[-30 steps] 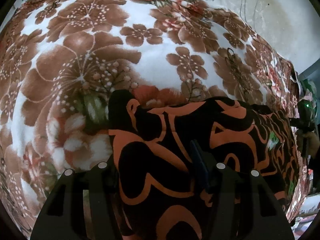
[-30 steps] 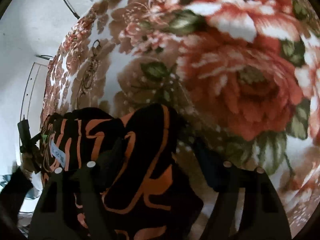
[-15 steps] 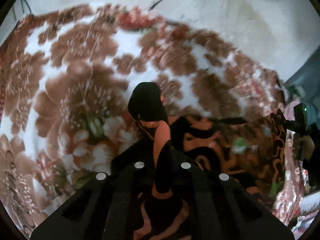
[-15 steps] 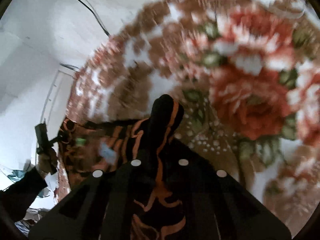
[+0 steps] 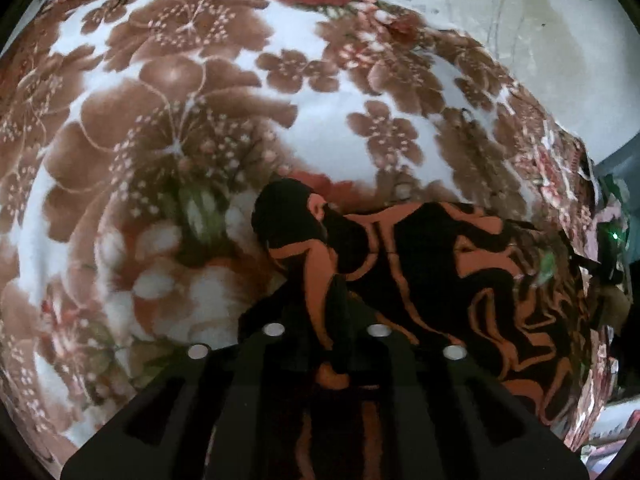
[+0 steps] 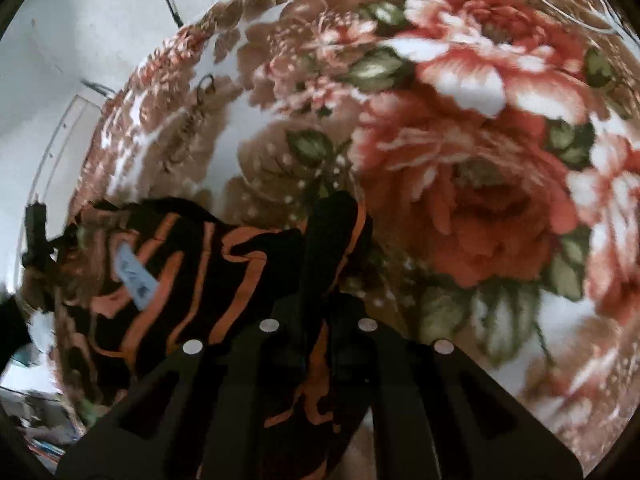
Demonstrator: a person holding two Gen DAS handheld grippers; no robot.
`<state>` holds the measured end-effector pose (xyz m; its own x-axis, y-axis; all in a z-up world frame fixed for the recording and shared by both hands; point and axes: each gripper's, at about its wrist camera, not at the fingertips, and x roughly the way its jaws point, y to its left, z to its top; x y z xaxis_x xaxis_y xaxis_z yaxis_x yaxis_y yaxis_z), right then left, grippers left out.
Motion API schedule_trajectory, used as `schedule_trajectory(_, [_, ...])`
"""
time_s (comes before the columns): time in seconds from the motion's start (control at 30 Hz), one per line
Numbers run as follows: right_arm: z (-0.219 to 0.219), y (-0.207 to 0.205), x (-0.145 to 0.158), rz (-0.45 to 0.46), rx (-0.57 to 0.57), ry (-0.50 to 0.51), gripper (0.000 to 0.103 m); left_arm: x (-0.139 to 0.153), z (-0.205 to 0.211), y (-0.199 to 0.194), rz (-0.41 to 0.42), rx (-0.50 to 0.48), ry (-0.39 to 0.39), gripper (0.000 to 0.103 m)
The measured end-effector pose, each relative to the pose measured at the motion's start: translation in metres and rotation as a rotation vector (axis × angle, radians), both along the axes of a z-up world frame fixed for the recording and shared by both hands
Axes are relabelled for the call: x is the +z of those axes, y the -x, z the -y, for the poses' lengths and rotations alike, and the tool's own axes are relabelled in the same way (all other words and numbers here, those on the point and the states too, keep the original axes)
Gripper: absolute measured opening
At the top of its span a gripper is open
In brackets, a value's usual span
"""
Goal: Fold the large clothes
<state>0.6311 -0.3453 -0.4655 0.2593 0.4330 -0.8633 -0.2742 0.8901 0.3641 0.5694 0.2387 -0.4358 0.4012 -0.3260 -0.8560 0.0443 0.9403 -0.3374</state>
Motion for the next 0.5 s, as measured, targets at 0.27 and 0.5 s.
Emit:
schedule_trajectory(0.27, [-0.023, 0.054, 0.070, 0.193, -0.011, 0.146, 0.077, 0.065, 0.023, 0.045, 0.180, 0.008, -0.299, 0.083])
schedule_trajectory(0.5, [-0.100, 0.131, 0.108, 0.349, -0.124, 0.213, 0.096, 0.079, 0.104, 0.123, 0.244, 0.032, -0.244, 0.097])
